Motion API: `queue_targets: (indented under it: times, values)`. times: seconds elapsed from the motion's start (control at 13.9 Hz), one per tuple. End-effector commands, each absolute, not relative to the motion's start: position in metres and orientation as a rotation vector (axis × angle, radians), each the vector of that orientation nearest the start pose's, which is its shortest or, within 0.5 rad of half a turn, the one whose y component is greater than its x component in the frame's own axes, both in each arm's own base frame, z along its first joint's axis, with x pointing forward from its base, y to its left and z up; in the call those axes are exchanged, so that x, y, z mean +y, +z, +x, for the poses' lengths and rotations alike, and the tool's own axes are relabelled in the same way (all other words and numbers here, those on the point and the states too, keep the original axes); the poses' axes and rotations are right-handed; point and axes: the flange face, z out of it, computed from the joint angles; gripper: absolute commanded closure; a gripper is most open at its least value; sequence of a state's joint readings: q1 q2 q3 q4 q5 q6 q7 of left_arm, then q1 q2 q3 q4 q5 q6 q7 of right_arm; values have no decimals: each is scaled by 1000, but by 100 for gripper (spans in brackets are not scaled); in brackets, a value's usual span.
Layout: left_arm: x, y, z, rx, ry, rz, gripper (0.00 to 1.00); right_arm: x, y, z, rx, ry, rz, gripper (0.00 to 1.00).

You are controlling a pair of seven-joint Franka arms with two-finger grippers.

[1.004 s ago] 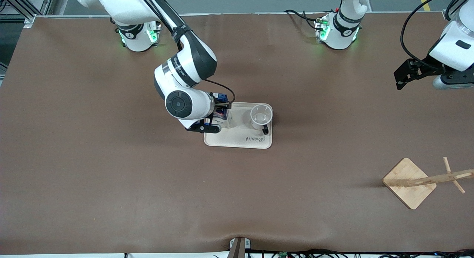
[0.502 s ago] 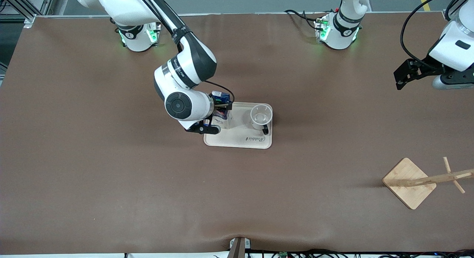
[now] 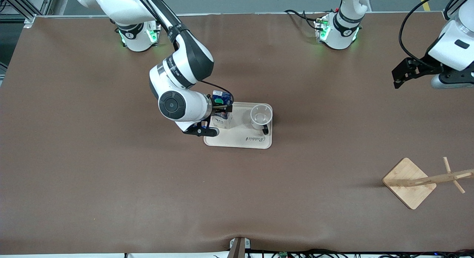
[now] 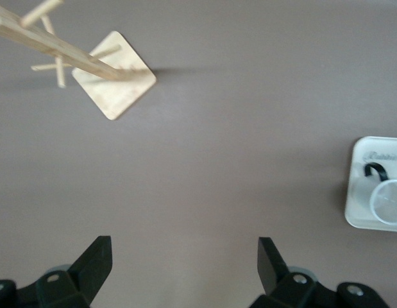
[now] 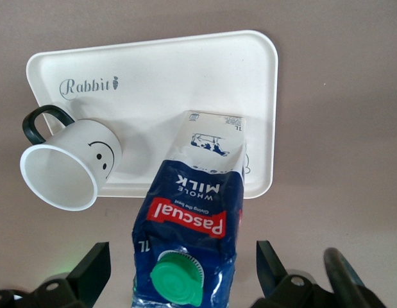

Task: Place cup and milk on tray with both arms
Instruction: 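Lower the milk carton onto the tray beside the mug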

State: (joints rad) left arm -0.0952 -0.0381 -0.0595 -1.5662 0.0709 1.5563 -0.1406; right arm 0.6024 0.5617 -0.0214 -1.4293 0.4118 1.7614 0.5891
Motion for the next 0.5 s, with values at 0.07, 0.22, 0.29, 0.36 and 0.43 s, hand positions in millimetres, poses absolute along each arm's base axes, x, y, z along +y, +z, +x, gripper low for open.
queue_targets:
  times: [0.07, 0.22, 0.29, 0.36, 0.43]
  values:
    - [-67, 653, 522, 23, -11, -3109, 0, 404, 385, 567, 215, 562, -2849, 0]
    - [-65, 656, 519, 46, -7, -3126, 0, 396, 413, 579, 198, 525, -2840, 0]
    - [-62, 656, 518, 61, -9, -3126, 0, 389, 430, 587, 201, 503, -2826, 0]
    - [-55, 657, 519, 44, -11, -3127, 0, 371, 441, 593, 220, 541, -2821, 0]
    - [-49, 657, 521, 42, -11, -3128, 0, 354, 455, 598, 227, 575, -2814, 0]
